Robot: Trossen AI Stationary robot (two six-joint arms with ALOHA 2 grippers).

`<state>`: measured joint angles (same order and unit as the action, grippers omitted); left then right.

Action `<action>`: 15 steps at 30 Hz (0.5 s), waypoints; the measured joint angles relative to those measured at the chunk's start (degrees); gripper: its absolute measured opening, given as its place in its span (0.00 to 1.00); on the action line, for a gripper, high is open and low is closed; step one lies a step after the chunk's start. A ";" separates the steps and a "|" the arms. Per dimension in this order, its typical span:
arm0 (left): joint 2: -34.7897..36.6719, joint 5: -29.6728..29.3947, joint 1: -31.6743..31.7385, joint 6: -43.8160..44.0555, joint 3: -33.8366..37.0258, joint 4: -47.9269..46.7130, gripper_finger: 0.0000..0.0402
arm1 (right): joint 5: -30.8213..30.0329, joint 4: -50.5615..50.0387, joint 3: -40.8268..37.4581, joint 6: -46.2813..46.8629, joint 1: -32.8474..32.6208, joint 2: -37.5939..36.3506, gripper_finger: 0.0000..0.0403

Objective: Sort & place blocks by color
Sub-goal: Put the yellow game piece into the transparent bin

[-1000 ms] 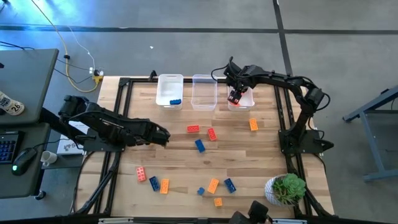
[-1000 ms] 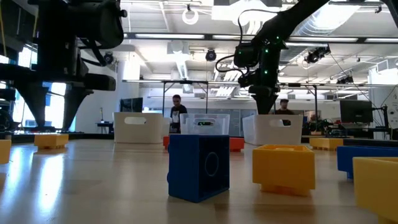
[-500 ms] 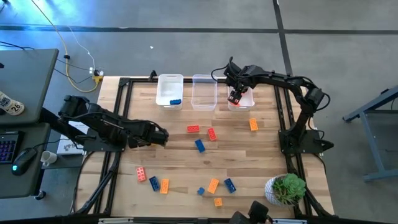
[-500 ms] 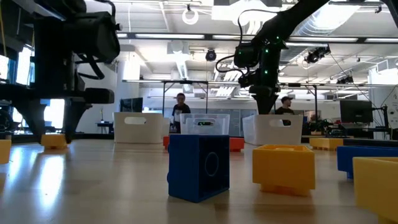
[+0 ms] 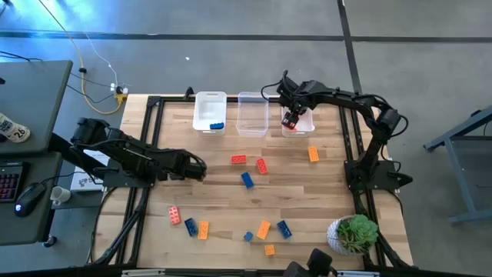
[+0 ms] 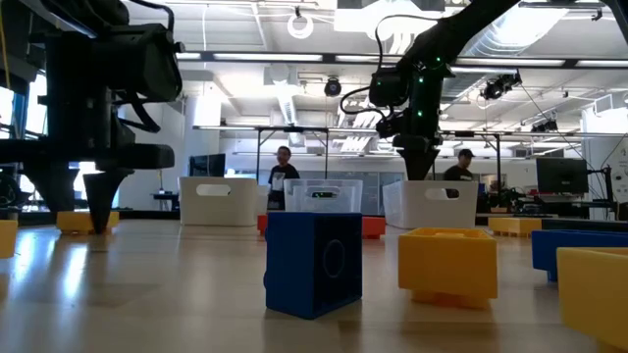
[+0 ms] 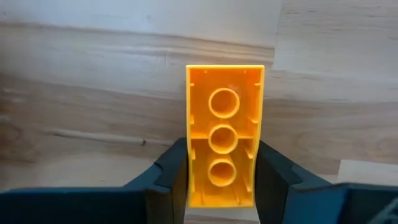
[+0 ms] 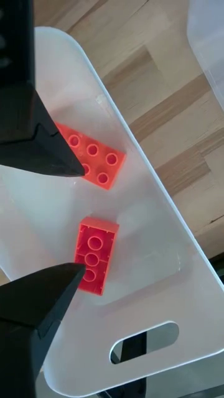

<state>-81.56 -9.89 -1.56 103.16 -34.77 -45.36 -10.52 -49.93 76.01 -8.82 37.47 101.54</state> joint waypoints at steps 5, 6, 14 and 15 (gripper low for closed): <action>-0.27 -0.02 0.04 -6.26 -1.20 -0.20 0.27 | 0.61 -0.10 0.00 1.99 -0.01 -0.02 0.56; -0.36 0.13 0.07 -7.55 -1.65 0.20 0.27 | 1.31 -0.23 0.00 2.86 0.00 -0.04 0.56; -0.28 -1.38 0.07 -20.51 -6.63 1.24 0.27 | 5.76 -1.27 0.00 9.32 -0.01 -0.04 0.56; -0.28 -1.28 0.12 -22.65 -7.22 1.30 0.27 | 7.18 -1.27 0.00 10.30 0.00 -0.04 0.56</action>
<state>-81.84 -11.17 -1.45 80.51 -41.98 -44.07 -3.35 -51.20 76.01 1.48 37.47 101.49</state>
